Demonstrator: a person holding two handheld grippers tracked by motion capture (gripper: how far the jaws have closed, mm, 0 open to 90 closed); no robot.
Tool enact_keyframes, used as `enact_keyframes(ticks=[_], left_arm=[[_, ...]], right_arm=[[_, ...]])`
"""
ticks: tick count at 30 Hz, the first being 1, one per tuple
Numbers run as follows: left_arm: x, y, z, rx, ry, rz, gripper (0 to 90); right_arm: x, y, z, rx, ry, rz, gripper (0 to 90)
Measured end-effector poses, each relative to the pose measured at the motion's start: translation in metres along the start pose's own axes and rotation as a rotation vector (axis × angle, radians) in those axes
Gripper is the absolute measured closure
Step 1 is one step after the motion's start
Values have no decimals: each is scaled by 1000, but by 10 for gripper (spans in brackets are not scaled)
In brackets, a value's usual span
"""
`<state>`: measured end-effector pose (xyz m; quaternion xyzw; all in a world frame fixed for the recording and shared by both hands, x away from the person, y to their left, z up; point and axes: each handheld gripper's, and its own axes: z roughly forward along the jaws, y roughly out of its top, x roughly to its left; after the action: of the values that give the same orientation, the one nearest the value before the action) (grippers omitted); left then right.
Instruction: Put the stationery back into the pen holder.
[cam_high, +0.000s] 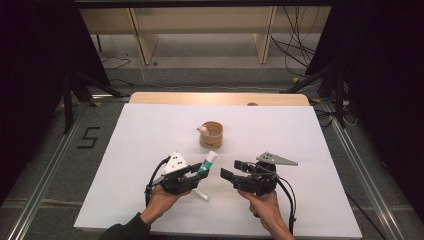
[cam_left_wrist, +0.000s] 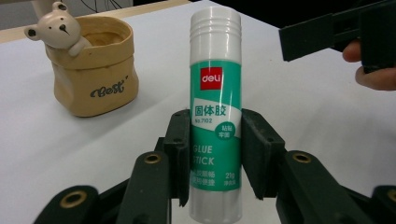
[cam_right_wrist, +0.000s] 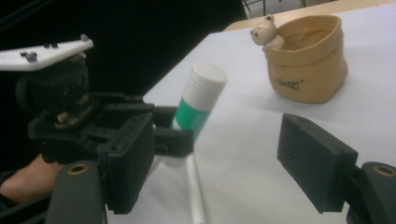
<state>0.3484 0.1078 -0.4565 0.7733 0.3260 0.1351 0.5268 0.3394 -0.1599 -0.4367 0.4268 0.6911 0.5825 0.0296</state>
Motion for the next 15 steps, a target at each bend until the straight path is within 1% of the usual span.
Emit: enact_keyframes(ticks=[1, 2, 7, 10, 13, 15], left_arm=[[0, 0, 0, -2, -5, -8, 651], [-1, -1, -1, -10, 2, -10, 652], [-4, -1, -1, -12, -7, -10, 652], [-5, -2, -2, -10, -6, -8, 652], [-6, -2, -2, -15, -11, -20, 652], [-7, -1, -2, -16, -14, -19, 652]], right_arm=[[0, 1, 2, 0, 10, 10, 285], [0, 2, 4, 1, 19, 16, 290], [2, 4, 14, 10, 42, 44, 317], [2, 5, 21, 13, 61, 77, 340], [1, 5, 27, 13, 78, 109, 360], [0, 5, 30, 12, 91, 132, 384]])
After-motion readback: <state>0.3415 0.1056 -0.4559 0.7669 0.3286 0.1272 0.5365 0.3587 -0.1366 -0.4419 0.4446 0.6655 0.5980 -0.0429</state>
